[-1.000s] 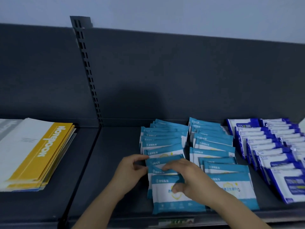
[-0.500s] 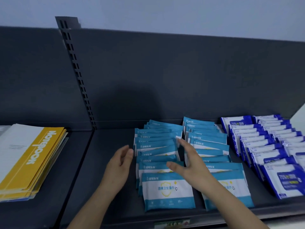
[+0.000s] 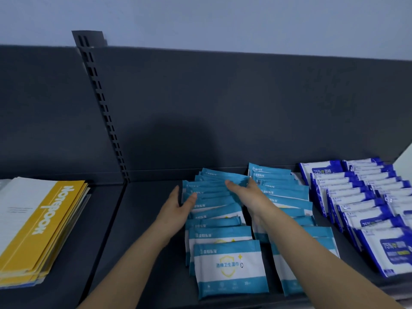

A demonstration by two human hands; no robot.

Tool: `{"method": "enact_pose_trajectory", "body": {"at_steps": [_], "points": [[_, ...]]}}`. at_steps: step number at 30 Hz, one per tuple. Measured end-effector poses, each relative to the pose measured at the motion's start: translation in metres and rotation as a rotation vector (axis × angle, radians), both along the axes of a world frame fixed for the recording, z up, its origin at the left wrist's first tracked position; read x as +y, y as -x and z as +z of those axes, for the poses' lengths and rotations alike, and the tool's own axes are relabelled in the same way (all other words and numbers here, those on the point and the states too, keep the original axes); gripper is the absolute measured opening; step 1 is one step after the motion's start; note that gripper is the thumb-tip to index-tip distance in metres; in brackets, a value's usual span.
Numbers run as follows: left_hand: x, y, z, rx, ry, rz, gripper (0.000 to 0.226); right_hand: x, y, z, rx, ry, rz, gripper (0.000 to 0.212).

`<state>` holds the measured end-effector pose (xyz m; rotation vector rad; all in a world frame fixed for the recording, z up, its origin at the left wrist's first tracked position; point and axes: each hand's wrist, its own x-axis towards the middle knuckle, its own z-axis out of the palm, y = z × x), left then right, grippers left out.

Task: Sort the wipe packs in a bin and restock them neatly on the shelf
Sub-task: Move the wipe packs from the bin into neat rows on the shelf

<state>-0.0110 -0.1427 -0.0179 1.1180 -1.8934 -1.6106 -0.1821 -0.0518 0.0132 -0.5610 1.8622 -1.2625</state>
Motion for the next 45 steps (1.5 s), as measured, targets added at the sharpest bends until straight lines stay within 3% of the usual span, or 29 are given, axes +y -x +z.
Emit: {"method": "enact_pose_trajectory", "body": {"at_steps": [4, 9, 12, 16, 19, 23, 24, 27, 30, 33, 35, 36, 40, 45], "points": [[-0.012, 0.009, -0.002, 0.034, 0.001, -0.058, 0.043, -0.014, 0.006, -0.001, -0.092, 0.012, 0.014, 0.096], [-0.014, 0.009, -0.007, 0.026, -0.019, -0.067, 0.049, -0.025, 0.003, -0.011, -0.210, 0.075, 0.126, 0.129], [-0.012, 0.005, -0.007, 0.042, -0.037, -0.089, 0.049, -0.027, -0.003, -0.018, -0.176, 0.084, 0.198, 0.118], [-0.017, -0.002, -0.007, 0.000, -0.074, -0.128, 0.038, -0.028, 0.001, -0.018, -0.138, 0.068, 0.121, 0.105], [-0.030, -0.002, -0.008, -0.028, -0.093, -0.048, 0.090, -0.037, 0.009, -0.019, -0.119, -0.001, 0.015, 0.086], [-0.047, 0.006, -0.004, -0.013, -0.229, -0.005, 0.107, -0.054, 0.012, -0.012, -0.236, -0.073, -0.068, 0.102], [-0.050, 0.009, -0.003, -0.010, -0.265, -0.020, 0.101, -0.057, 0.013, -0.011, -0.287, -0.072, -0.085, 0.097], [-0.054, 0.017, 0.003, 0.015, -0.323, -0.045, 0.047, -0.059, 0.011, -0.004, -0.334, -0.040, -0.070, 0.063], [-0.053, 0.024, 0.006, 0.021, -0.361, -0.034, 0.024, -0.056, 0.013, -0.004, -0.336, -0.013, -0.002, 0.043], [-0.050, 0.026, 0.006, 0.014, -0.359, -0.010, 0.020, -0.060, 0.007, -0.005, -0.339, -0.022, 0.003, 0.049], [-0.051, 0.026, 0.007, 0.021, -0.359, -0.009, 0.018, -0.063, 0.007, -0.008, -0.315, -0.021, -0.025, 0.088], [-0.052, 0.026, 0.008, 0.029, -0.359, -0.010, 0.018, -0.063, 0.007, -0.009, -0.327, -0.004, -0.026, 0.097], [-0.049, 0.025, 0.007, 0.088, -0.323, -0.016, 0.021, -0.054, 0.008, -0.010, -0.396, 0.105, -0.028, 0.049], [-0.047, 0.023, 0.001, 0.104, -0.178, -0.021, 0.031, -0.054, 0.003, -0.015, -0.163, 0.266, 0.013, 0.076]]}}
